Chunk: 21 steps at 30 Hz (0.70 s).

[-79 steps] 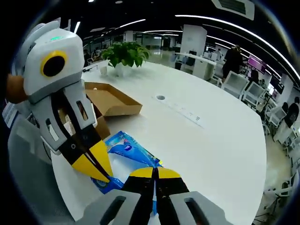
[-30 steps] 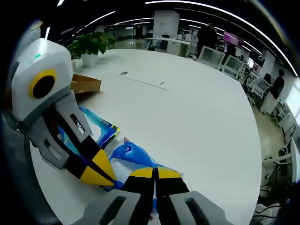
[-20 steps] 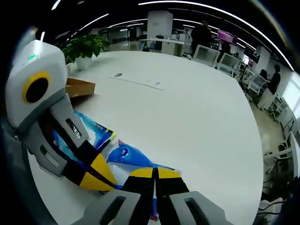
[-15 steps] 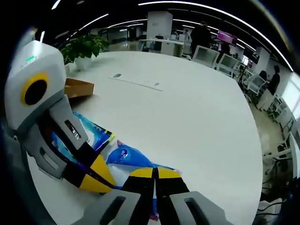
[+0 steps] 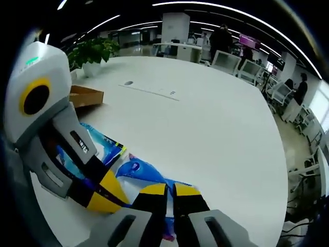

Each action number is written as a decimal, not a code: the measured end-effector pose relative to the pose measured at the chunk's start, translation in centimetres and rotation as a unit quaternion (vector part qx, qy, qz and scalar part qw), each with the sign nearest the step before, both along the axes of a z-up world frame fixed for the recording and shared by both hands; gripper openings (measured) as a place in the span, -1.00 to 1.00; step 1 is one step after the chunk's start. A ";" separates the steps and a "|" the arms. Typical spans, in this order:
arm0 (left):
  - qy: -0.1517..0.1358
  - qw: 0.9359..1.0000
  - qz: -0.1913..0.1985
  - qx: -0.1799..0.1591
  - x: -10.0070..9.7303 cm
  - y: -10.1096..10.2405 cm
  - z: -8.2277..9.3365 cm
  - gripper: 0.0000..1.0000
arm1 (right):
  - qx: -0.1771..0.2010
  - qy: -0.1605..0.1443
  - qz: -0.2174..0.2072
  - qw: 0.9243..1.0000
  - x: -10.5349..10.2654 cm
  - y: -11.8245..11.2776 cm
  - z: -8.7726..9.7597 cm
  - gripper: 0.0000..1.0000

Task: Operate the shoe box by opening the lid, removing the specified soft item, and placing it in the target area until the item is outside and the box remains undamaged.

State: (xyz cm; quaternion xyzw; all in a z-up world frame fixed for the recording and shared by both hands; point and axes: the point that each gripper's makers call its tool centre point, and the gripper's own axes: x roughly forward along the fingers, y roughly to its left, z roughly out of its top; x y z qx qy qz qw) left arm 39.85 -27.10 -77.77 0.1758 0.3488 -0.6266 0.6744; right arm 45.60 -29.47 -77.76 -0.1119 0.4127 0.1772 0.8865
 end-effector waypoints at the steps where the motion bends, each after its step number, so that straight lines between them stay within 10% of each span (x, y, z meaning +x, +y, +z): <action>1: 0.000 1.000 -0.002 0.001 -0.1 0.0 0.0 -0.97 | -0.001 -0.002 0.000 1.000 0.0 0.0 0.1 -1.00; 21: -0.025 1.000 -0.012 -0.009 0.4 2.2 2.7 -0.69 | -0.010 -0.030 0.033 0.999 -0.8 0.8 3.5 -0.94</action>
